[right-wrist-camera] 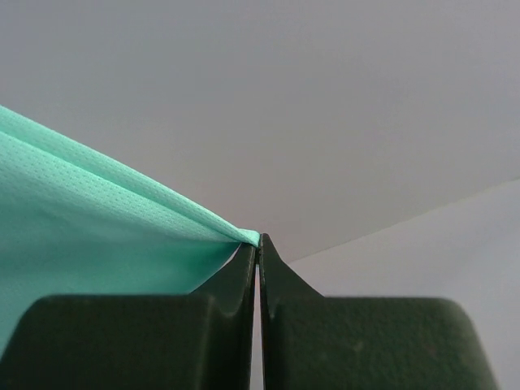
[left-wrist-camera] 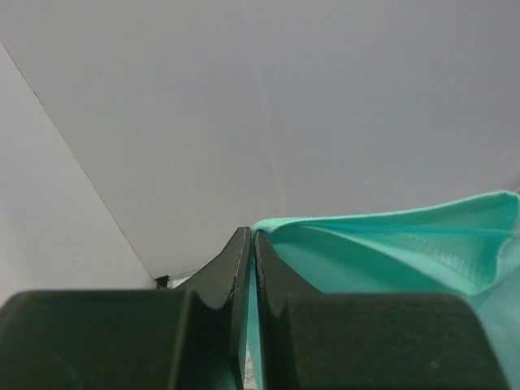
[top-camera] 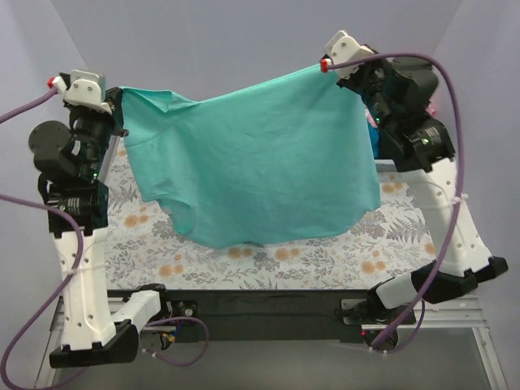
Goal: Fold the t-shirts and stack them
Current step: Flatten the tshirt out
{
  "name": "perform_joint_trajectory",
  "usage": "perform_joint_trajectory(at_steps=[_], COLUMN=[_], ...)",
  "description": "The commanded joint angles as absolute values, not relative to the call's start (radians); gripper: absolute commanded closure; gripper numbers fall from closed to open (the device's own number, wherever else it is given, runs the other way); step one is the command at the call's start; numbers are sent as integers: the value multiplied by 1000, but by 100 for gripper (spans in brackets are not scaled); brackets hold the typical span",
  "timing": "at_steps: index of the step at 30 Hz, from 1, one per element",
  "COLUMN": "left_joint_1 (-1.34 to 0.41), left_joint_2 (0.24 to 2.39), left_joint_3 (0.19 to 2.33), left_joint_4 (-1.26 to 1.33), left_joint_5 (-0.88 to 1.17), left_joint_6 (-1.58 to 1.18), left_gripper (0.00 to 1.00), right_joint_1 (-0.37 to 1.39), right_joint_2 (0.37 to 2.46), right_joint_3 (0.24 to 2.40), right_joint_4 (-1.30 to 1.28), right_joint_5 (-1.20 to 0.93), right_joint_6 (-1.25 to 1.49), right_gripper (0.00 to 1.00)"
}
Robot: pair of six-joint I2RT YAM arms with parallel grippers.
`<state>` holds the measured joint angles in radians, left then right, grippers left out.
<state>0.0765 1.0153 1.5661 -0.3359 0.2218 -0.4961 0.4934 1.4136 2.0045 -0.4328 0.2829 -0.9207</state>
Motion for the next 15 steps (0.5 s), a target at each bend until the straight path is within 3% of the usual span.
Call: perform_joint_trajectory(at_steps=[1, 5, 9, 15], left_joint_1=[81, 103, 211, 319], left_joint_2=[1081, 1239, 1469, 1615], left_joint_3=[1458, 1500, 1834, 2146], left_joint_4=[-194, -80, -64, -83], left_joint_5=[179, 216, 290, 399], left_joint_6=[-463, -521, -699, -810], left_gripper=[100, 100, 100, 100], right_joint_1=[495, 488, 474, 476], right_joint_2=[1508, 1659, 1831, 1743], right_joint_3=[1991, 2127, 2417, 2312], right_joint_4=[-304, -242, -166, 147], right_joint_5=[340, 385, 400, 376], right_joint_6=[-924, -934, -934, -969], right_gripper=[99, 99, 99, 99])
